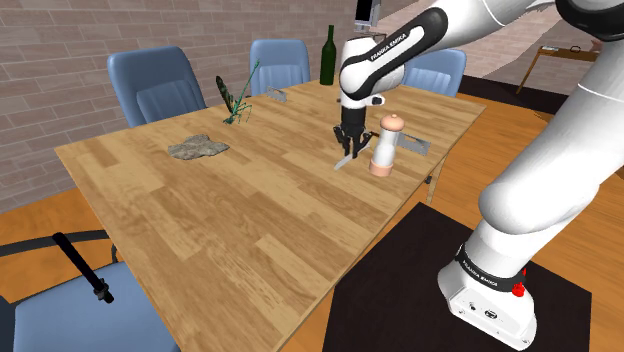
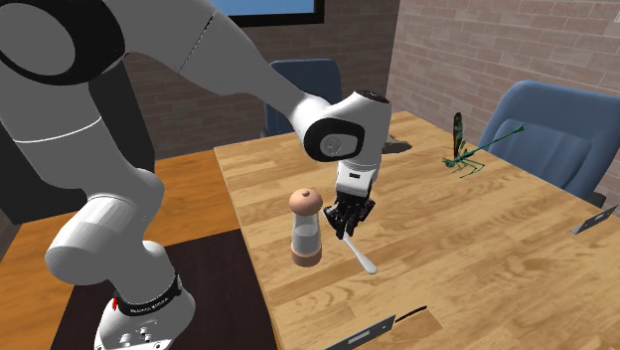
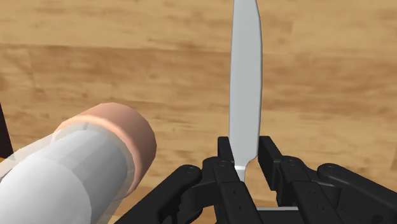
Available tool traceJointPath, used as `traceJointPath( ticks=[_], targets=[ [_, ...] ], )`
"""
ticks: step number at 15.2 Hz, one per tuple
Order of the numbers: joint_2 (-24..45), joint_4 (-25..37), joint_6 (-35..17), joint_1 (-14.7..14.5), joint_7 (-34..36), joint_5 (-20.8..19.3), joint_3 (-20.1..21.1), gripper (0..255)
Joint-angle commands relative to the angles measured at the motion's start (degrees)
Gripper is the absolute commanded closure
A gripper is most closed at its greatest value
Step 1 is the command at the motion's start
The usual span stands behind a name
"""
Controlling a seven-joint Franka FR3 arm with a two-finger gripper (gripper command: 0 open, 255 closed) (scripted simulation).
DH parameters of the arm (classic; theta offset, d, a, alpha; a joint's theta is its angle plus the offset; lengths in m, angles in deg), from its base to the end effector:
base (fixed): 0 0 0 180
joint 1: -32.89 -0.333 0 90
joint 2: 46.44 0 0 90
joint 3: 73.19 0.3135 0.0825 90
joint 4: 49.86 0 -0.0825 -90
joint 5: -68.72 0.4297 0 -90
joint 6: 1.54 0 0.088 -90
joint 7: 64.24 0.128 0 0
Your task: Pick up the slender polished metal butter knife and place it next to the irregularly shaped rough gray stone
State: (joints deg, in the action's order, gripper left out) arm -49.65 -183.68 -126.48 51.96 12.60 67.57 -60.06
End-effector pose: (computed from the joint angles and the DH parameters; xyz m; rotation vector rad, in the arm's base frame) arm 0.5166 -0.0555 0.2968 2.3059 -2.0091 -0.1000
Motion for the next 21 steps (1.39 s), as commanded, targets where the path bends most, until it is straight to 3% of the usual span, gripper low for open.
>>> traceJointPath(
  ticks=[1, 21],
  targets=[
    [-0.87, 0.66, 1.54, -0.03, -0.18, 0.27, -0.01, 255],
    [-7.17, 9.77, 16.80, -0.03, -1.67, 1.69, -0.54, 255]
  ],
)
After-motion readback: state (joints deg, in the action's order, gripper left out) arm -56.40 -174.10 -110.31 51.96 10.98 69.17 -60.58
